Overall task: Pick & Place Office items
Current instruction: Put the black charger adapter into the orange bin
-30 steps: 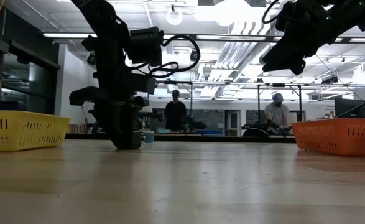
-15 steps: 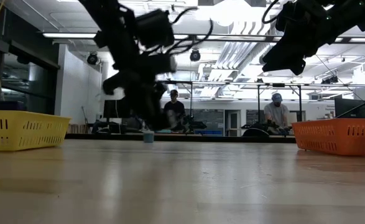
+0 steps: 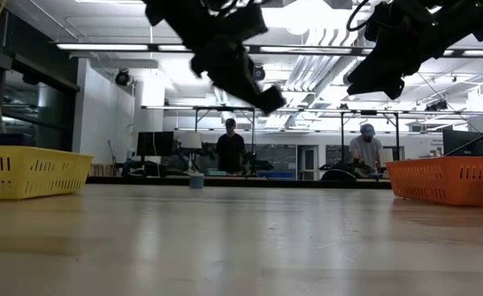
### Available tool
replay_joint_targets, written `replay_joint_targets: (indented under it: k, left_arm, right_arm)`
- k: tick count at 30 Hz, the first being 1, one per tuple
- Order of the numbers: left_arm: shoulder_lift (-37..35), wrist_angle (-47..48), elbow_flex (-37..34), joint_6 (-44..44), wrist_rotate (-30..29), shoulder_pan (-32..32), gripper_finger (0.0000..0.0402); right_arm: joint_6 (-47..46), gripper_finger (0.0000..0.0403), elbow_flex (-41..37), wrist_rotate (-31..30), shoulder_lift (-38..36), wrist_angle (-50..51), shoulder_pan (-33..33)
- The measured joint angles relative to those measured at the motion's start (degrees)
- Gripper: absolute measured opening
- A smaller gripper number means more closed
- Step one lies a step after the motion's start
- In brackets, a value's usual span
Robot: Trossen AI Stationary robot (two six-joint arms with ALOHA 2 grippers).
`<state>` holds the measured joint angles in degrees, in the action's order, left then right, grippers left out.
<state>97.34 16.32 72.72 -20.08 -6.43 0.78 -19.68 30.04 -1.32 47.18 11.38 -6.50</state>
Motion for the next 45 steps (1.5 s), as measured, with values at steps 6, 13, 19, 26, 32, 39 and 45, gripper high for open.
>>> replay_joint_targets:
  k: [6, 13, 19, 26, 32, 39, 45]
  left_arm:
    - [0.0, -6.0, 1.1, 4.9, -0.4, 0.5, 0.0148]
    - [3.0, -12.5, 1.2, 14.6, -1.0, 1.1, 0.0148]
    - [6.5, -17.2, 1.1, 20.2, -0.8, 0.9, 0.0148]
    - [8.4, -19.0, 1.1, 25.5, -0.5, 0.8, 0.0148]
    - [8.3, -20.1, 1.1, 26.2, 0.8, 0.9, 0.0148]
    - [8.3, -20.5, 1.1, 26.1, 0.8, 0.9, 0.0148]
    - [8.3, -20.5, 1.1, 26.1, 0.9, 0.9, 0.0148]
  right_arm:
    - [0.0, 0.0149, 0.0, 0.0, 0.0, 0.0, 0.0]
    - [0.0, 0.0149, 0.0, 0.0, 0.0, 0.1, 0.0]
    - [0.0, 0.0149, 0.0, 0.0, 0.0, 0.0, 0.0]
    - [0.0, 0.0149, 0.0, 0.0, 0.0, 0.0, 0.0]
    - [0.0, 0.0149, 0.0, 0.0, 0.0, 0.0, 0.0]
    - [0.2, 0.0149, 0.0, 0.0, 0.0, 0.0, 0.0]
    - [1.7, 0.0149, 0.0, 0.0, 0.0, 0.0, 0.0]
